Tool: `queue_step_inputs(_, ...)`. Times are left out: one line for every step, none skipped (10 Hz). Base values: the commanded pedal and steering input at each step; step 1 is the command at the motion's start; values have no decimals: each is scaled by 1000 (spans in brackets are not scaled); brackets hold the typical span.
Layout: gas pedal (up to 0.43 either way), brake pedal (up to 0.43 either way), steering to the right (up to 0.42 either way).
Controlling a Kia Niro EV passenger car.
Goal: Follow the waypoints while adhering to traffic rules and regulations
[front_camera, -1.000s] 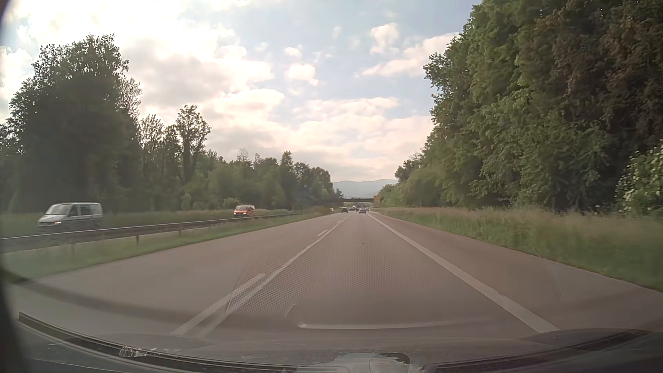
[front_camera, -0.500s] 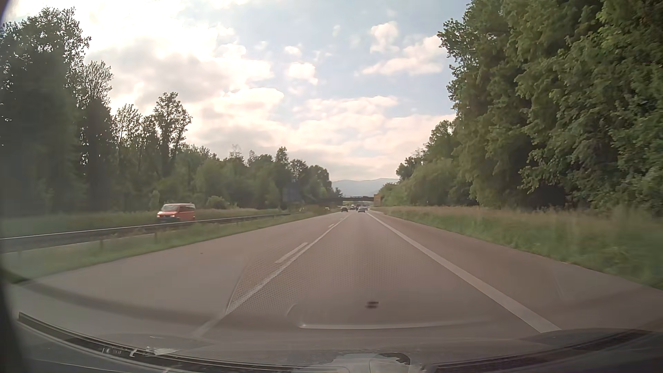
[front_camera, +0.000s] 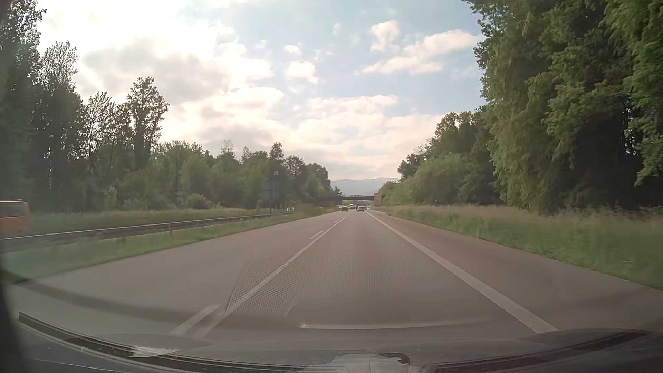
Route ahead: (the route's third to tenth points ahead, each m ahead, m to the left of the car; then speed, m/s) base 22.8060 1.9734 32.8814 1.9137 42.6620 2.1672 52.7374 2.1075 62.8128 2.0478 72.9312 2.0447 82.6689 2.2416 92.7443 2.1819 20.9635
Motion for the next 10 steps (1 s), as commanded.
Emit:
queue_step_inputs(169, 0, -1)
queue_step_inputs(169, 0, -1)
queue_step_inputs(169, 0, -1)
queue_step_inputs(169, 0, -1)
queue_step_inputs(169, 0, -1)
queue_step_inputs(169, 0, -1)
queue_step_inputs(169, 0, -1)
queue_step_inputs(169, 0, -1)
queue_step_inputs(169, 0, -1)
queue_step_inputs(169, 0, -1)
